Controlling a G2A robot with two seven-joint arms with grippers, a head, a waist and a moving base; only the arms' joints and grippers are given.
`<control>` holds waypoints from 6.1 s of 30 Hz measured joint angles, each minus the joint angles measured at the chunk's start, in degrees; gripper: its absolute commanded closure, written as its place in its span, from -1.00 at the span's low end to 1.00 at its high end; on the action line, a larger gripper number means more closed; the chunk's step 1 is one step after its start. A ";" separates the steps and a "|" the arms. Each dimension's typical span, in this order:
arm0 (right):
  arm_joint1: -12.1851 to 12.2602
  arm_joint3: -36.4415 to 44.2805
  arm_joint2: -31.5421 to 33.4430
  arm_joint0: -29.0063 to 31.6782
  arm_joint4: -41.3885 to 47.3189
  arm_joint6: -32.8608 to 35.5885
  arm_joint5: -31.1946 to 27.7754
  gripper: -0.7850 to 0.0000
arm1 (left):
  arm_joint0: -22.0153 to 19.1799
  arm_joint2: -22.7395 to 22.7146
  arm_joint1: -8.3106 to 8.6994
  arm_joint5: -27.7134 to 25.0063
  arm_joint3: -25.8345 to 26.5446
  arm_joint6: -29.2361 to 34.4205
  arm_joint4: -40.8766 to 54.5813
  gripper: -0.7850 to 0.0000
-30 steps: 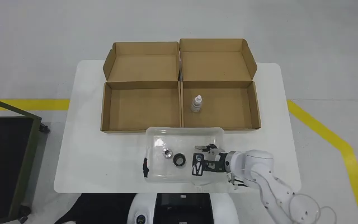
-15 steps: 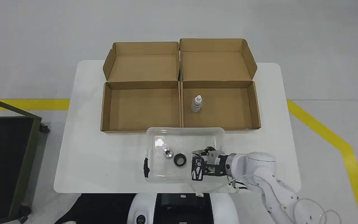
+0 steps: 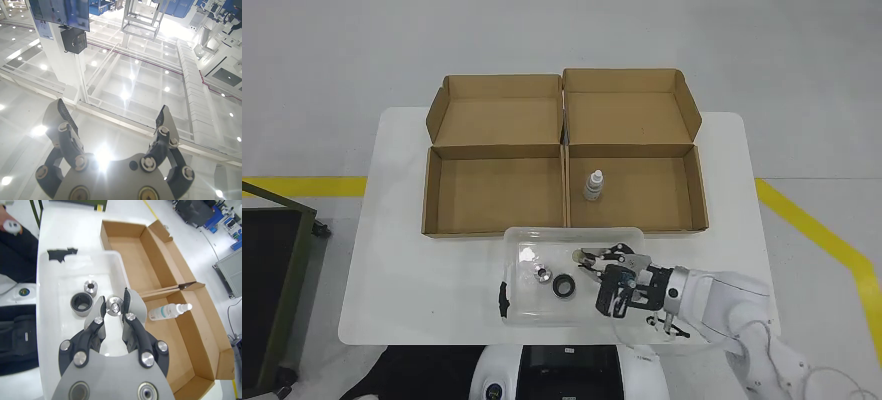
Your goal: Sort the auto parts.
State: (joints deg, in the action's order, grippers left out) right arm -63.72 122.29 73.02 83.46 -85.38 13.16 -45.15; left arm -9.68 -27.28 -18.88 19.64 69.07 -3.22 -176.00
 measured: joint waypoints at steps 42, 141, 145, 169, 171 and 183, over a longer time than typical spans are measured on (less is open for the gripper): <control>-0.55 2.28 9.18 1.25 33.18 -19.31 7.57 1.00 | 0.00 0.00 0.00 0.00 0.00 0.00 0.00 -1.00; 1.27 -4.38 -0.73 -4.34 5.15 6.99 4.50 -1.00 | 0.00 0.00 0.00 0.00 0.00 0.00 0.00 -1.00; 1.26 -4.50 -3.18 -3.61 3.15 6.36 3.85 -1.00 | 0.00 0.00 0.00 0.00 0.00 0.00 0.00 -1.00; 0.62 -10.76 -13.76 -6.07 -3.70 5.69 2.57 -0.96 | 0.00 0.00 0.00 0.00 0.00 0.00 0.00 -1.00; 0.45 -11.76 -14.66 -6.96 -3.50 5.95 2.30 -0.91 | 0.00 0.00 0.00 0.00 0.00 0.00 0.00 -1.00; -0.90 -18.70 -19.97 -11.76 -1.69 7.24 3.21 -0.62 | 0.00 0.00 0.00 0.00 0.00 0.00 0.00 -1.00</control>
State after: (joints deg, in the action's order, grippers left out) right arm -64.63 103.59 53.05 71.69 -87.07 20.40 -41.95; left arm -9.68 -27.28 -18.88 19.64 69.07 -3.22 -176.00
